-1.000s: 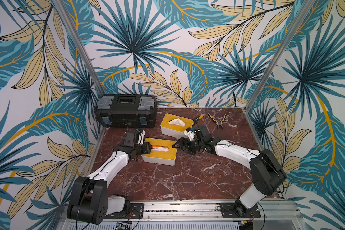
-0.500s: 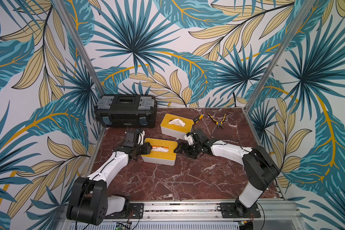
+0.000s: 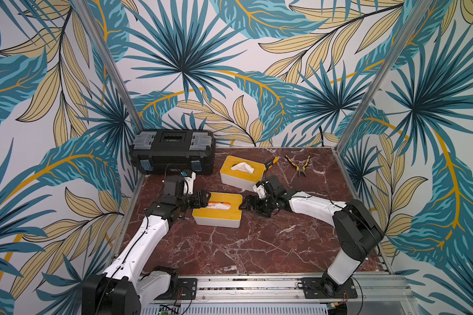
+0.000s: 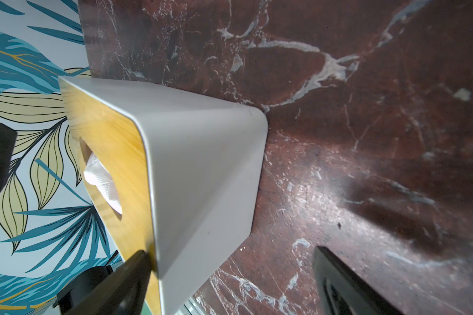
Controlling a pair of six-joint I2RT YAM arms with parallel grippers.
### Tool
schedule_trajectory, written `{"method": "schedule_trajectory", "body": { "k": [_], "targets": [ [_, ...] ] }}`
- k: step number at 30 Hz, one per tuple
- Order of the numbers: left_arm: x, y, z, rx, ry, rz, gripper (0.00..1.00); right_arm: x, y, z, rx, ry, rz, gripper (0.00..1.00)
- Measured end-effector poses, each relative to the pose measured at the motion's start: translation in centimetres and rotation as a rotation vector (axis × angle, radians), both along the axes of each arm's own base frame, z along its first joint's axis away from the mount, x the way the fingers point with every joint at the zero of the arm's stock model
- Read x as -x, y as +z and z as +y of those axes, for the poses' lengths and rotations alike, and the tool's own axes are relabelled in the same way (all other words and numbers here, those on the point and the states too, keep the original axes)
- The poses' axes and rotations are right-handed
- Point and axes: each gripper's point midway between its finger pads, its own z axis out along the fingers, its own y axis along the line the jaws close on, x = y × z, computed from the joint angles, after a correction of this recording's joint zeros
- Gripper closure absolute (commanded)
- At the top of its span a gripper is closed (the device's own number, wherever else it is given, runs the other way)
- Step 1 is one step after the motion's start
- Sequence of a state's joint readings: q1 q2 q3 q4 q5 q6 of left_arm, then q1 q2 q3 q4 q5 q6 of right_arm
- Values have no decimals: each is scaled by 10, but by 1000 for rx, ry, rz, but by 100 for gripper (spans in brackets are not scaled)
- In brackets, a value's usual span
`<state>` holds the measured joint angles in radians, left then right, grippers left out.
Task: Put the tissue paper into the tissue box
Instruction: Close the box lid on the tissue box, then pull the paper towel from the tissue box.
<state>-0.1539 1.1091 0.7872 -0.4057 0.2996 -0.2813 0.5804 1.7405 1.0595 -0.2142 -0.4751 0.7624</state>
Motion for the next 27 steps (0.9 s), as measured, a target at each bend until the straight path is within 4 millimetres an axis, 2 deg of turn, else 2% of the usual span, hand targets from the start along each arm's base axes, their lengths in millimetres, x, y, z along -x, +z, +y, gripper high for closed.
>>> {"method": "schedule_trajectory", "body": {
  "k": [4,11,27],
  "targets": [
    [3,-4,-11,2,-32,17,27,0,1,0,-2,-1,-3,5],
    [15,-16,-44,-52,-128,33,45,0,1,-1,-4,-10,-1,5],
    [11,-51,-57,-133,-135,97,60,5,0,-3,-31,-24,-22,5]
  ]
}}
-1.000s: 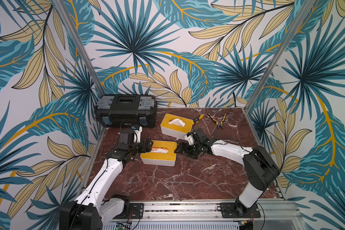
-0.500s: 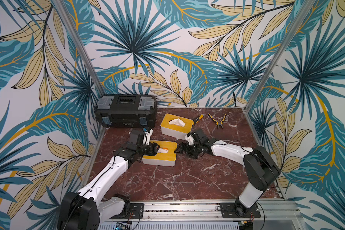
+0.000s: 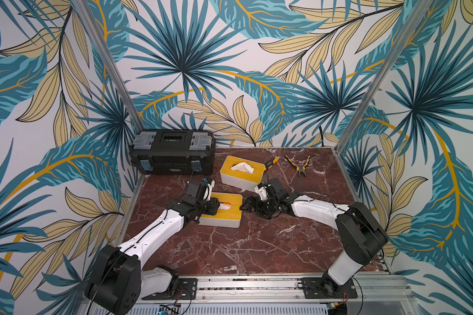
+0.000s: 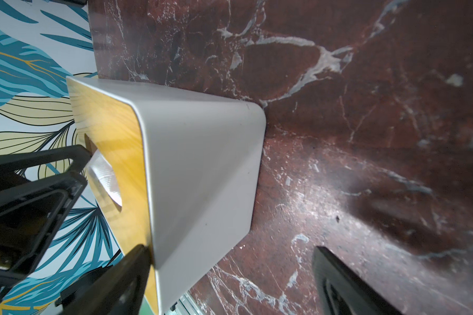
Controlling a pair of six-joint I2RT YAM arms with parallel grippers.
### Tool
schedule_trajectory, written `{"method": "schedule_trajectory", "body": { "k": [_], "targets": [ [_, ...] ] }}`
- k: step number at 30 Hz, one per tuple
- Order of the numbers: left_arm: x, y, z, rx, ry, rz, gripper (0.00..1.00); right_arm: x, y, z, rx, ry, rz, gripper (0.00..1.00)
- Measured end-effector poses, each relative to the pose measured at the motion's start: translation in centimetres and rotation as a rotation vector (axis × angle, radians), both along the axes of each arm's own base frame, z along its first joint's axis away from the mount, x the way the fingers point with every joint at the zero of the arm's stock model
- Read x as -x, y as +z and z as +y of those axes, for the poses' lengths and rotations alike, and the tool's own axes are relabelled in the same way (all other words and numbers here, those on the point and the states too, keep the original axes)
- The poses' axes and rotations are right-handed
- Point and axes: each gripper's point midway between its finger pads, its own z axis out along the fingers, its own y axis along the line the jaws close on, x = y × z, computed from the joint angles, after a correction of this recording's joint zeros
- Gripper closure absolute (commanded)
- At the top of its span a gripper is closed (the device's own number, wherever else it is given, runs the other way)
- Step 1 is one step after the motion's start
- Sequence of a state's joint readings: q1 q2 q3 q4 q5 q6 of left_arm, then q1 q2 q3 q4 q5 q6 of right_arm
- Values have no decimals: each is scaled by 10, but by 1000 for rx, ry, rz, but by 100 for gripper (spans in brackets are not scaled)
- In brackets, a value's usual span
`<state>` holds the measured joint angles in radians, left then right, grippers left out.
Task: Put the tissue paper into the tissue box
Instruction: Pull the paper towel from the tissue box.
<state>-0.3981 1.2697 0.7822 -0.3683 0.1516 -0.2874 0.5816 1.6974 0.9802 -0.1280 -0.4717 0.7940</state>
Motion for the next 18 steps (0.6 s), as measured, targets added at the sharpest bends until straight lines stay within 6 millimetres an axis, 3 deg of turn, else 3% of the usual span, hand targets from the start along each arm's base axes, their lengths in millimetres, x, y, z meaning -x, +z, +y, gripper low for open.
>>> {"method": "schedule_trajectory", "body": {
  "k": [7,18],
  "targets": [
    [-5,-13,-3,-26,-3,12,68,0,0,0,-4,-2,-3,5],
    [-11,-19,1,-59,14,2,99,-1,0,0,-4,-2,-4,5]
  ]
}}
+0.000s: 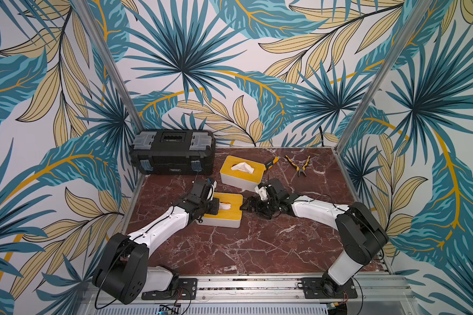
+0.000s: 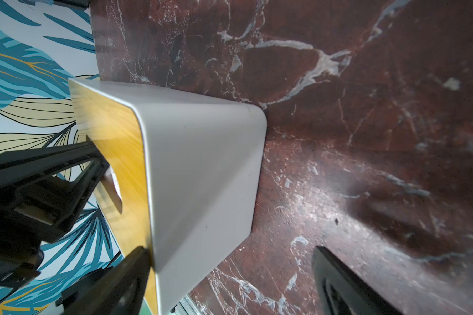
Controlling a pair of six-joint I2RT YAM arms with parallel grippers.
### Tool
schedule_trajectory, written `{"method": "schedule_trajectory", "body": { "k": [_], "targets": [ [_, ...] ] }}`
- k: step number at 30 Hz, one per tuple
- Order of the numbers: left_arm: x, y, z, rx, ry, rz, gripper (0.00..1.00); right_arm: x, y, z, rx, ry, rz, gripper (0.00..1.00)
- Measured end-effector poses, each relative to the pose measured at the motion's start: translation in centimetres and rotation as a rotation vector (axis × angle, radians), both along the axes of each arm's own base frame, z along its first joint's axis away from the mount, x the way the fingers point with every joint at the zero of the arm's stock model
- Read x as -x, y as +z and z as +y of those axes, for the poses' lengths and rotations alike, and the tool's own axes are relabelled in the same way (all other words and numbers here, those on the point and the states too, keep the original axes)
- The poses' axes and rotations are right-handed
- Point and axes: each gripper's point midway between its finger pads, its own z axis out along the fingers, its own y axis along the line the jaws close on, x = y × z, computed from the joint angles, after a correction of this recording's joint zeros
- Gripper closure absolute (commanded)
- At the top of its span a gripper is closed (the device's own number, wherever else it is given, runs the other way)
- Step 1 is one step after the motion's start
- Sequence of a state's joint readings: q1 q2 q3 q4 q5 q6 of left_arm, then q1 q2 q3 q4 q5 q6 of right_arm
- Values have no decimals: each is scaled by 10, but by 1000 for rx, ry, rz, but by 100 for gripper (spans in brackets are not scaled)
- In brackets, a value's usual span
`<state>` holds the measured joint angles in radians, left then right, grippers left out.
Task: Put the tissue paper into the tissue box
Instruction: Pull the paper towel from the tissue box.
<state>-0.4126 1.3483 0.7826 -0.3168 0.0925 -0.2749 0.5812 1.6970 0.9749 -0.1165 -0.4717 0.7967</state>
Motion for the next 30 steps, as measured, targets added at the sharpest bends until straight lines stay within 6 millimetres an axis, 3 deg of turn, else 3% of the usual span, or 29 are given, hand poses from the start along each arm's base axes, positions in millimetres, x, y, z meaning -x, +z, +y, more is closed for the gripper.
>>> {"method": "schedule_trajectory", "body": {
  "k": [7,15,25,30],
  "targets": [
    [2,4,-3,25,-4,2,100,0,0,0,0,0,0,5],
    [9,38,-10,110,-17,-60,100,0,0,0,0,0,0,5],
    [12,45,-13,145,-10,-56,100,0,0,0,-1,0,-1,5],
    [15,64,-12,181,-3,-99,90,0,0,0,-2,1,-3,5]
  ]
}}
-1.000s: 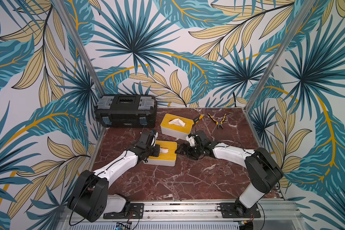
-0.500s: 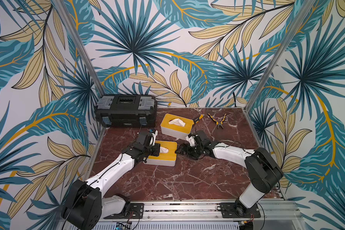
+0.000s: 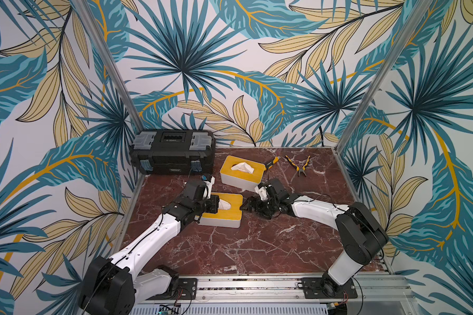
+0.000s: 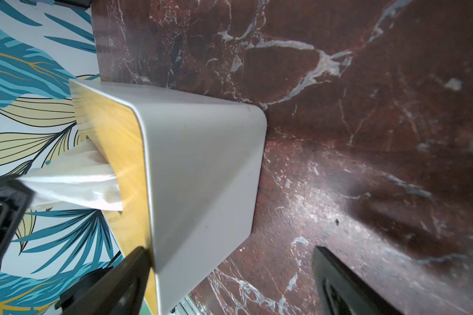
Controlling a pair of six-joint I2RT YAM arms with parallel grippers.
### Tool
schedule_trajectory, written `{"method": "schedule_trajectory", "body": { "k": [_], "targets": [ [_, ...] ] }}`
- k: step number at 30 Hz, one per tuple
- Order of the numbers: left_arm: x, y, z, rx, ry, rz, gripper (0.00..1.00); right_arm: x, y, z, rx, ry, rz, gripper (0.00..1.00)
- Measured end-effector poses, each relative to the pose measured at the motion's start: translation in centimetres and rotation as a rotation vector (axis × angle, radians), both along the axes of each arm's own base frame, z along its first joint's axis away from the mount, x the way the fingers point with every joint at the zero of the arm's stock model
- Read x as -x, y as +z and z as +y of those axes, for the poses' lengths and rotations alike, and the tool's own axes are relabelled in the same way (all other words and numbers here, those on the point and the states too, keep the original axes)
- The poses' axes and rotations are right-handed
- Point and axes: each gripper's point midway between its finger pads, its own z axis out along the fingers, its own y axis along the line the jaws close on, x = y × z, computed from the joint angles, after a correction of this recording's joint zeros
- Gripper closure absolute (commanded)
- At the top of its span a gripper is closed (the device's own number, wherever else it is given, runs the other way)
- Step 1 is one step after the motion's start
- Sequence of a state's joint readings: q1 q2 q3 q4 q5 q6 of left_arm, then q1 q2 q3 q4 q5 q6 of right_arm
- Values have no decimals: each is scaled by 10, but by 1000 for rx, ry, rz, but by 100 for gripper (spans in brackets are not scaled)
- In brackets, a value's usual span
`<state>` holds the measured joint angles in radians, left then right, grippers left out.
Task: Put the tissue paper into the tissue box
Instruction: Pull the paper towel from the tissue box.
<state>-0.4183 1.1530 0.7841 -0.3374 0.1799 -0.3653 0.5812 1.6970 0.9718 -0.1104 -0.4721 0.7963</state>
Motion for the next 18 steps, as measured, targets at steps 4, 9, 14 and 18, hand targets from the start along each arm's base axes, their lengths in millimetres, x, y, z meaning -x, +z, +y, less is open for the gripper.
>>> {"method": "schedule_trajectory", "body": {
  "k": [4,9,14,18],
  "targets": [
    [0,8,-1,18,4,-14,63,0,0,0,-1,1,0,5],
    [0,11,-3,35,2,-16,42,1,0,0,-4,3,2,5],
    [5,40,5,54,21,-104,13,9,8,-4,14,14,-16,4],
    [12,79,22,98,89,-245,0,19,26,-4,43,42,-72,1]
  ]
}}
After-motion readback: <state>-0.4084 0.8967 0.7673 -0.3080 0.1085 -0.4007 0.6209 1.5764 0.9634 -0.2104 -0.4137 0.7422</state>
